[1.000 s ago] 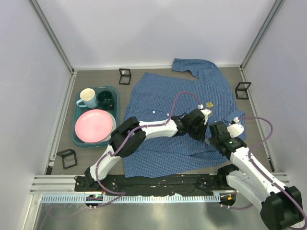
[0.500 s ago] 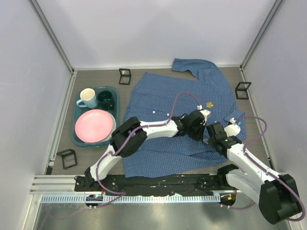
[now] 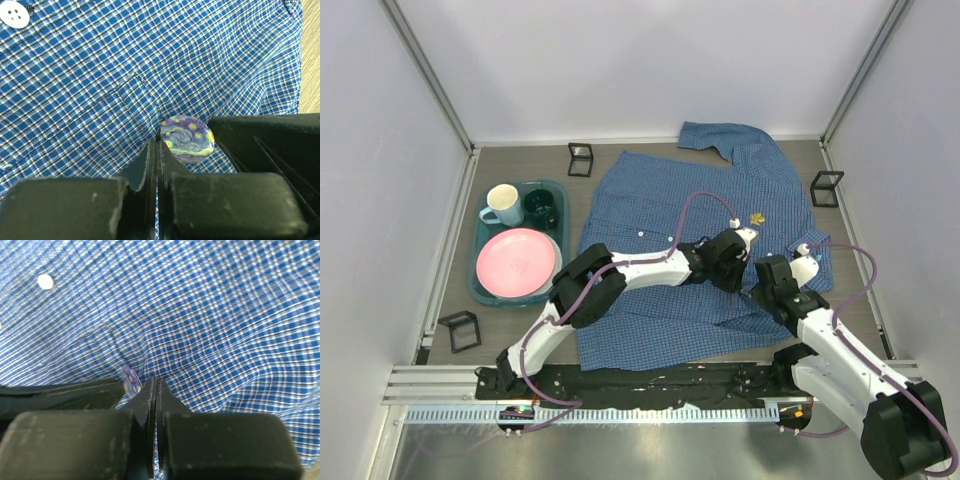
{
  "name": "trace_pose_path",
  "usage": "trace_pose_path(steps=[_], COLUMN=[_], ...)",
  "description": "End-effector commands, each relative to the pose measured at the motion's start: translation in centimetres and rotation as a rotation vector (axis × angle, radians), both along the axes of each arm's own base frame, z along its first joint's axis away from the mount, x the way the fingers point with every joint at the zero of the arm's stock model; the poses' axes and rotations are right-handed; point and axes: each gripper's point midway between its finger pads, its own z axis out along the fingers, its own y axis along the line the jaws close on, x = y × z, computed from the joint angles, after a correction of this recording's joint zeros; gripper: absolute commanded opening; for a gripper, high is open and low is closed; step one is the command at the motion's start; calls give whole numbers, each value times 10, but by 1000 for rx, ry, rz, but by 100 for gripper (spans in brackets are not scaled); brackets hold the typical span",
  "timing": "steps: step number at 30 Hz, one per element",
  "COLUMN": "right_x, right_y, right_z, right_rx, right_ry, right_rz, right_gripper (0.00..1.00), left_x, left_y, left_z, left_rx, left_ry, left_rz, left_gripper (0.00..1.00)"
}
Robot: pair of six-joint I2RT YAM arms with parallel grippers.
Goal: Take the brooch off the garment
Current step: Remove the brooch from the clothes.
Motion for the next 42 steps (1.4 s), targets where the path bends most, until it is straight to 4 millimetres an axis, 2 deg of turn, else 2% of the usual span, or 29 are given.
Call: trace_pose_path(steps=[1, 2, 4, 6, 7, 9, 17, 26, 30, 34, 42], right_x=[15, 16, 17, 18, 19, 18, 20, 22, 23, 23, 23], right_y=[19, 20, 23, 24, 25, 25, 25, 30, 32, 33, 32], right_z=[16, 17, 20, 20, 22, 22, 21, 24, 27, 26, 26], right_rx=[90, 95, 108, 112, 110, 108, 87, 99, 123, 142, 154], right_ry=[-112, -122, -145, -153, -158, -155, -151, -151, -155, -143, -136], right_rz=[60, 65, 81, 91, 95, 101, 128, 145, 134, 108, 72], right_gripper=[3, 3, 3, 3, 3, 3, 3, 3, 3, 3, 3], left_x=[5, 5, 5, 6, 6, 7, 6, -4, -11, -13, -8], left_y=[-3, -2, -1, 3, 4, 8, 19, 19, 14, 7, 2], left_z=[8, 8, 19, 22, 31, 35, 53, 72, 74, 59, 42], left_rx=[-14, -13, -27, -25, -37, -30, -26, -139, -204, -210, -186], left_ry=[-16, -13, -14, -10, -16, -11, -16, -50, -44, -15, -4], left_rz=[13, 22, 32, 62, 70, 96, 126, 65, 33, 18, 38], left_gripper=[2, 3, 10, 20, 22, 28, 36, 54, 57, 58, 47])
